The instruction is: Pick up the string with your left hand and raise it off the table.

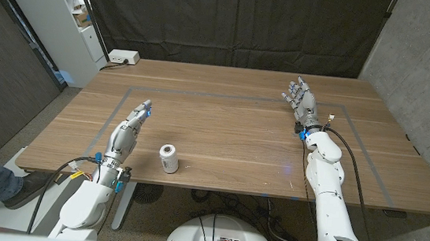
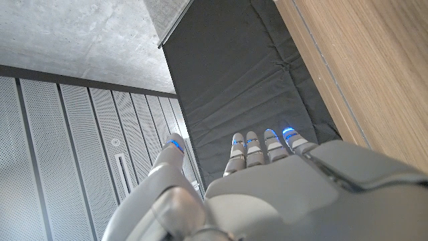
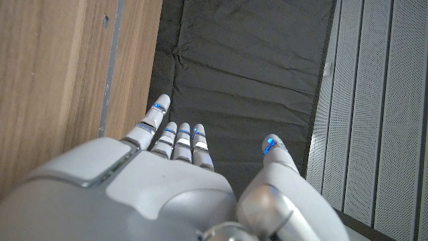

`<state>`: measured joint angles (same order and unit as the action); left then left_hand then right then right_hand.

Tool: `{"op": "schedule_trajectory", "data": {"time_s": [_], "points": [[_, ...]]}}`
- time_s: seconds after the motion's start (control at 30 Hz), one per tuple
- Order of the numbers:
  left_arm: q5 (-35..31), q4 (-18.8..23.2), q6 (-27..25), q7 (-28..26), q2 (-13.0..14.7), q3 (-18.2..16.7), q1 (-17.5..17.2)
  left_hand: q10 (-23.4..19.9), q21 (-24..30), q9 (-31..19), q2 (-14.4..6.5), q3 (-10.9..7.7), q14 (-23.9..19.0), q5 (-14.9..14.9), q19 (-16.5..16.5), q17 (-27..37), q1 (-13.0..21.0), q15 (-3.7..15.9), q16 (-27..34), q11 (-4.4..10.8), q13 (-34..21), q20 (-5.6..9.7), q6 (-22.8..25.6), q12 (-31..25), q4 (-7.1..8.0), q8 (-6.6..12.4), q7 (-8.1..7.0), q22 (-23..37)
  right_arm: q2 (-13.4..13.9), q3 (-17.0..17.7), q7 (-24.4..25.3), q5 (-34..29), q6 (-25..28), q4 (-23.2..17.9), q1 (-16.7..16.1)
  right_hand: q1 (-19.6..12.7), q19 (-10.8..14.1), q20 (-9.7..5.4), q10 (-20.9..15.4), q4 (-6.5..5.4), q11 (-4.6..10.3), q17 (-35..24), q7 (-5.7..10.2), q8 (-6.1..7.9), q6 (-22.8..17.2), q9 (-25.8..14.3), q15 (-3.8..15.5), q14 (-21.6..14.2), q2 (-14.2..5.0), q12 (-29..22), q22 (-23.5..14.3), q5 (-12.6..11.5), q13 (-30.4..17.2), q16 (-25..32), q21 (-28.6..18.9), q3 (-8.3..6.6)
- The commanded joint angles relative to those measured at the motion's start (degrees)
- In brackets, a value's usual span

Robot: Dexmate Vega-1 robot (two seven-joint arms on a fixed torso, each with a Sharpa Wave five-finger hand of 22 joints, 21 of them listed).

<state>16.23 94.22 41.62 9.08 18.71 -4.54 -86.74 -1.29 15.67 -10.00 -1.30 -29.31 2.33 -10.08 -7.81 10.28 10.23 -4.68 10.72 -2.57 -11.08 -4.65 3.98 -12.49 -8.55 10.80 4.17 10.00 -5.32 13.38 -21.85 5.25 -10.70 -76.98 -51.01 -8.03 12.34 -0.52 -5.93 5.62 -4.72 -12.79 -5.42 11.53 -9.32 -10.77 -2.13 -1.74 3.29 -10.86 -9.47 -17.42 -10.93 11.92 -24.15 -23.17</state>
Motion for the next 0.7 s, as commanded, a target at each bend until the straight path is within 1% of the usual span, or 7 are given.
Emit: {"op": "schedule_trajectory", "data": {"time_s": [0.03,0.1,0.4,0.43,0.47,0.6,0.7], "points": [[-1.48,0.38,1.73,-0.93,-0.6,-0.41,-1.92,0.02,-0.29,-0.31,0.18,-0.07,0.1,-0.1,-0.18,0.11,0.76,-0.5,0.02,-0.58,-0.16,-0.59,-0.72,0.22,-0.42,-0.14,0.15,0.28,-0.11,-0.05,-0.19,0.22,-0.03,-0.34,-0.29,-0.24,0.56,0.17,-0.61,0.06,0.04,0.04,0.23,-0.19,-0.45,-0.1,-0.34,-0.26,-0.29,-0.43,-0.1,0.25,-0.05,0.28,0.24,-0.12],[-0.69,0.1,2.25,-0.46,-0.54,-0.28,-2.19,0.21,-0.36,-0.32,0.22,-0.09,0.16,-0.1,-0.2,0.12,0.91,-0.57,0.01,-0.74,-0.17,-0.66,-0.9,0.3,-0.49,-0.18,0.22,0.28,-0.17,-0.03,-0.24,0.35,-0.01,-0.32,-0.33,-0.24,0.58,0.16,-0.61,0.06,0.03,0.04,0.21,-0.2,-0.45,-0.1,-0.35,-0.26,-0.31,-0.44,-0.1,0.25,-0.05,0.28,0.27,-0.12],[-2.77,1.04,2.87,-2.01,-1.14,-0.92,-3.86,0.69,-0.72,-0.34,0.58,-0.25,0.4,-0.1,-0.24,0.16,1.93,-1.21,0.01,-1.44,-0.23,-1.01,-1.92,0.44,-0.98,-0.32,0.58,0.28,-0.21,-0.04,-0.56,0.66,-0.19,-0.21,-0.56,-0.24,0.64,0.18,-0.66,0.09,0.03,0.06,0.22,-0.19,-0.47,-0.1,-0.31,-0.37,-0.3,-0.45,-0.11,0.27,-0.06,0.32,0.49,-0.07],[-3.14,1.39,2.83,-2.42,-1.38,-1.0,-4.18,0.73,-0.78,-0.35,0.62,-0.27,0.41,-0.11,-0.29,0.17,2.06,-1.25,0.01,-1.54,-0.24,-1.09,-2.02,0.44,-1.03,-0.32,0.59,0.28,-0.21,-0.03,-0.57,0.68,-0.19,-0.23,-0.59,-0.24,0.65,0.17,-0.63,0.09,0.07,0.06,0.24,-0.19,-0.48,-0.1,-0.31,-0.42,-0.3,-0.44,-0.11,0.28,-0.06,0.34,0.51,-0.07],[-5.4,2.09,2.88,-3.75,-1.85,-1.66,-4.85,0.79,-0.89,-0.36,0.71,-0.32,0.49,-0.11,-0.35,0.18,2.34,-1.32,0.01,-1.51,-0.27,-1.18,-2.4,0.45,-1.14,-0.38,0.8,0.28,-0.18,-0.03,-0.68,0.73,-0.26,-0.23,-0.64,-0.24,0.66,0.15,-0.65,0.09,0.04,0.06,0.24,-0.19,-0.47,-0.1,-0.31,-0.4,-0.29,-0.44,-0.11,0.28,-0.06,0.34,0.55,-0.06],[-5.77,2.16,3.27,-4.2,-2.0,-1.68,-5.29,1.07,-1.29,-0.38,0.99,-0.44,0.86,-0.16,-0.75,0.22,3.18,-1.78,-0.06,-1.38,-0.35,-1.31,-3.57,0.48,-1.4,-0.54,1.06,0.28,-0.19,-0.04,-0.84,0.88,-0.24,-0.35,-0.77,-0.24,0.67,0.16,-0.61,0.11,0.04,0.07,0.26,-0.19,-0.49,-0.1,-0.32,-0.39,-0.29,-0.43,-0.11,0.28,-0.06,0.33,0.64,-0.04],[-8.69,3.19,2.96,-6.04,-2.7,-2.33,-6.47,1.18,-1.45,-0.4,1.16,-0.54,1.08,-0.21,-0.73,0.24,3.79,-2.17,-0.08,-1.5,-0.42,-1.47,-4.27,0.45,-1.55,-0.58,1.42,0.27,-0.17,-0.08,-1.0,0.96,-0.23,-0.44,-0.97,-0.24,0.71,0.19,-0.61,0.12,0.0,0.08,0.3,-0.19,-0.49,-0.1,-0.34,-0.36,-0.29,-0.42,-0.11,0.29,-0.06,0.31,0.7,-0.03]]}}
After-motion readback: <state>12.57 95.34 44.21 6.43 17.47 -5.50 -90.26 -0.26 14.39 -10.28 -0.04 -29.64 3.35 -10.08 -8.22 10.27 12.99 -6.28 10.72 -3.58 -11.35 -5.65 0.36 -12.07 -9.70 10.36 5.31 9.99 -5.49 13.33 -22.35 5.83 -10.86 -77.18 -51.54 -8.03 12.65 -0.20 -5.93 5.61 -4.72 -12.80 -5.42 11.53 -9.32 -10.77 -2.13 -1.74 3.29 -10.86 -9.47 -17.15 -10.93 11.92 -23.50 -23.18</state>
